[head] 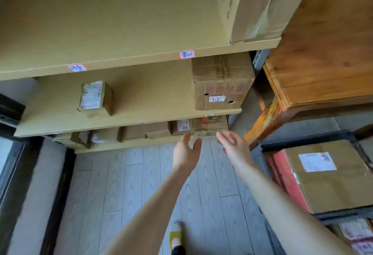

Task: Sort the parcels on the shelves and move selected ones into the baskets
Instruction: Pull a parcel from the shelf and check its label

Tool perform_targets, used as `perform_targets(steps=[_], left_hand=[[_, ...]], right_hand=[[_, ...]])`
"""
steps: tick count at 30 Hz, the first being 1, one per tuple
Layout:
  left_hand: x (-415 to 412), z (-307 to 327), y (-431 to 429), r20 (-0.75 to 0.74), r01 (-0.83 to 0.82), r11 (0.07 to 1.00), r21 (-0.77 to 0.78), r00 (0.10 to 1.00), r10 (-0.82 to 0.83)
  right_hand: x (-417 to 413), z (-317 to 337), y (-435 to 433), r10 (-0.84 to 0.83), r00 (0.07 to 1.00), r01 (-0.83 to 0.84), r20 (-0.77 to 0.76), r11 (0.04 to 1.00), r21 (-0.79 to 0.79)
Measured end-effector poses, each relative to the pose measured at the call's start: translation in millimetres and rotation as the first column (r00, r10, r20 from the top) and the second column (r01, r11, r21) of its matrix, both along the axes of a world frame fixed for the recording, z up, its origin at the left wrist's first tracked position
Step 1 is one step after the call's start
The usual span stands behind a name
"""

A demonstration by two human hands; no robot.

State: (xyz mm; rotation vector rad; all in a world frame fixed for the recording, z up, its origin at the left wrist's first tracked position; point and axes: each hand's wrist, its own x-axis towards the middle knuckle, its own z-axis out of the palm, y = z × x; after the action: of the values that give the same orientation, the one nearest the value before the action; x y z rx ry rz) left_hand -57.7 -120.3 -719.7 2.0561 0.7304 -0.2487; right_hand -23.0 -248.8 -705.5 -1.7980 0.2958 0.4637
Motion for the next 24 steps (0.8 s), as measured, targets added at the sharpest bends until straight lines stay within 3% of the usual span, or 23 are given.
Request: perform_targets(steps=[7, 13, 17, 21, 24], left_hand=[[46.9, -0.2, 52.9, 0.077, 0.066, 0.998, 0.025, 0.995, -0.068], [127.0, -5.5, 37.8, 0.128, -0.001, 0.996, -0.091, 0.992, 0.013], [172.8, -14.0, 31.6, 0.161, -0.111, 0.966, -0.232, 0.975, 0.151], [195.9, -24.3, 30.1, 0.168, -0.158, 0.874, -0.459, 0.951, 0.26], [188.5, -30.4, 38.1, 0.217, -0.167, 0.861, -0.481, 0.929, 0.301]], right_hand=[[32.6, -9.0, 39.9, -0.15, 0.989, 0.149, -0.004, 0.988, -0.025], [123.7, -16.4, -3.7, -0.376, 0.911, 0.392, 0.171, 0.918, -0.068], [186.0, -26.8, -15.2, -0.407, 0.91, 0.411, 0.078, 0.911, -0.034], [206.1, -36.4, -15.3, -0.322, 0.945, 0.325, -0.059, 0.944, 0.055], [200.2, -44.1, -8.5, -0.307, 0.948, 0.312, -0.084, 0.948, 0.063]])
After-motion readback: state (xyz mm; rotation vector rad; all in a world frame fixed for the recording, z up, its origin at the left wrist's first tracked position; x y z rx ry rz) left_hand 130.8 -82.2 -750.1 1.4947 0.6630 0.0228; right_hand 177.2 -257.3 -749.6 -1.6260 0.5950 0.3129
